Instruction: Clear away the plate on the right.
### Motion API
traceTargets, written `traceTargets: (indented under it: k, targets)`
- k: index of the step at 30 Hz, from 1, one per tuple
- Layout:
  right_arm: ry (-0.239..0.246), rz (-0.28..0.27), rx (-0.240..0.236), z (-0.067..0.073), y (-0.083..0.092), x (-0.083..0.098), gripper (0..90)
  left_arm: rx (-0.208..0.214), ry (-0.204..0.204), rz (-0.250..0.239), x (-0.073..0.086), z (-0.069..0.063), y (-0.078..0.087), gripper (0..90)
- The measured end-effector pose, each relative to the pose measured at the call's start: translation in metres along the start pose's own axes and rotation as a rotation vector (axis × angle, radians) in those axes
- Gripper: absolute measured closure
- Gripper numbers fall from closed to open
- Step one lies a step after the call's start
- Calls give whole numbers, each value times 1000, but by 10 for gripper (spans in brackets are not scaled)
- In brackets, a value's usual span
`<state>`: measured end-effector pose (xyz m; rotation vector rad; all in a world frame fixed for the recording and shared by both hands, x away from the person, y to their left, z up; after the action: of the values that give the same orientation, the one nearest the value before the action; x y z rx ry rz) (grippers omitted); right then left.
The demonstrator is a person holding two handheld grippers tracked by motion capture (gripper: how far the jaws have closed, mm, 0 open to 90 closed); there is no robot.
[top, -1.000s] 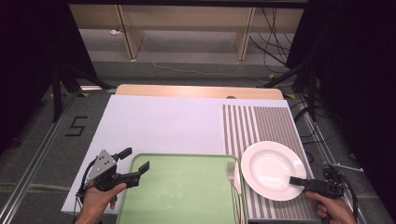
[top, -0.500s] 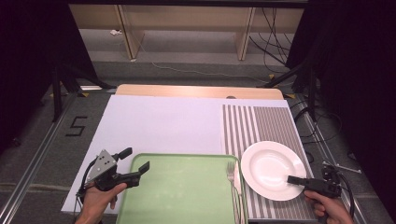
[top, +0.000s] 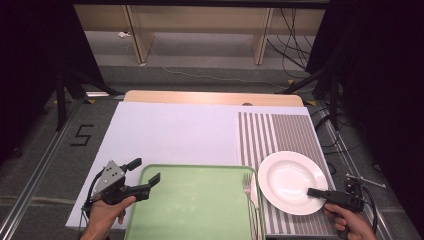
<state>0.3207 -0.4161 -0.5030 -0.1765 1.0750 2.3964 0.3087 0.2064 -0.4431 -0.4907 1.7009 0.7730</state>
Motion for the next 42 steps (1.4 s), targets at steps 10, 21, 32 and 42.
traceTargets:
  k: [10,21,32,42]
  targets:
    - [-4,16,3,-2,1,-2,778,-2,0,0,0,0,0,168]
    - [5,-42,-2,10,4,-6,826,-2,0,1,0,0,0,169]
    - [17,-57,29,17,6,-8,831,-6,3,1,0,0,0,164]
    - [37,-77,37,18,9,-9,830,-1,3,-4,0,1,-1,165]
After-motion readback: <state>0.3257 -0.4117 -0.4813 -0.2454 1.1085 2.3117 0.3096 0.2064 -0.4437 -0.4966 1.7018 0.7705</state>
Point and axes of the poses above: each handheld gripper's, and its own axes: y roughly backward along the jaws, x roughly out of its underside, z roughly to its left, the point moved 1 cm from there along -y, roughly forward along the jaws, and after that the axes turned 7 degrees about x, right-handed, at the moved point
